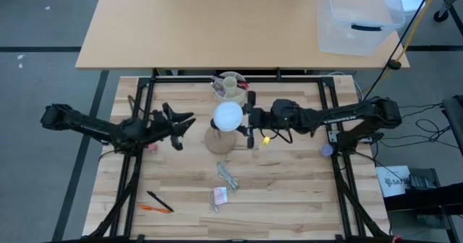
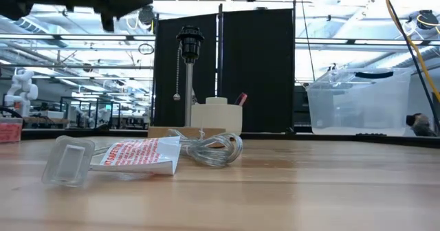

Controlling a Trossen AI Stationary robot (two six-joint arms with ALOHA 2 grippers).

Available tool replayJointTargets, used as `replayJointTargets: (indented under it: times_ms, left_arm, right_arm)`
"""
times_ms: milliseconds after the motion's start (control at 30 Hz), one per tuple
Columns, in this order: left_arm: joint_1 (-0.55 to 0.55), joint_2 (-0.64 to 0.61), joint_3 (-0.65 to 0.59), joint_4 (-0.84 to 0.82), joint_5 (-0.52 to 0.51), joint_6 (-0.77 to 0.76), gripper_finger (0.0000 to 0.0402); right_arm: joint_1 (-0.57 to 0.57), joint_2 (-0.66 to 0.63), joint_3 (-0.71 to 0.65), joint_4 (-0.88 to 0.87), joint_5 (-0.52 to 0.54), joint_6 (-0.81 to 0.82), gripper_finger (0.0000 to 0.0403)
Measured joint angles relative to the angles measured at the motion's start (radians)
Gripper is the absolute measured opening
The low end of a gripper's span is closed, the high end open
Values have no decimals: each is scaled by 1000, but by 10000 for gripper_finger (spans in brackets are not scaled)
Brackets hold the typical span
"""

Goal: Screw lightbulb
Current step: Insert the lightbulb into the wooden lamp

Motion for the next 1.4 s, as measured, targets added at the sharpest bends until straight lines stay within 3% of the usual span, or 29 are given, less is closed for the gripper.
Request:
replayJointTargets:
  times_ms: [200, 333, 533, 833, 1100, 1400]
  left_arm:
    - [-24, 4, 148, -17, 4, 213, 115]
    - [-41, 12, 297, -171, 5, 326, 115]
    - [-43, 80, 506, -421, 6, 384, 115]
    - [11, 214, 702, -661, 6, 416, 115]
    - [83, 282, 802, -739, 103, 426, 115]
    - [141, 284, 808, -806, 184, 380, 115]
  right_arm:
    - [-26, 85, 0, 202, -82, 34, 157]
    - [-52, 141, 0, 285, -90, 53, 157]
    - [-95, 234, 0, 422, -131, 132, 157]
    - [-125, 291, 0, 520, -158, 185, 157]
    - [-122, 296, 35, 510, -158, 188, 157]
    - [-120, 316, 82, 441, -157, 179, 157]
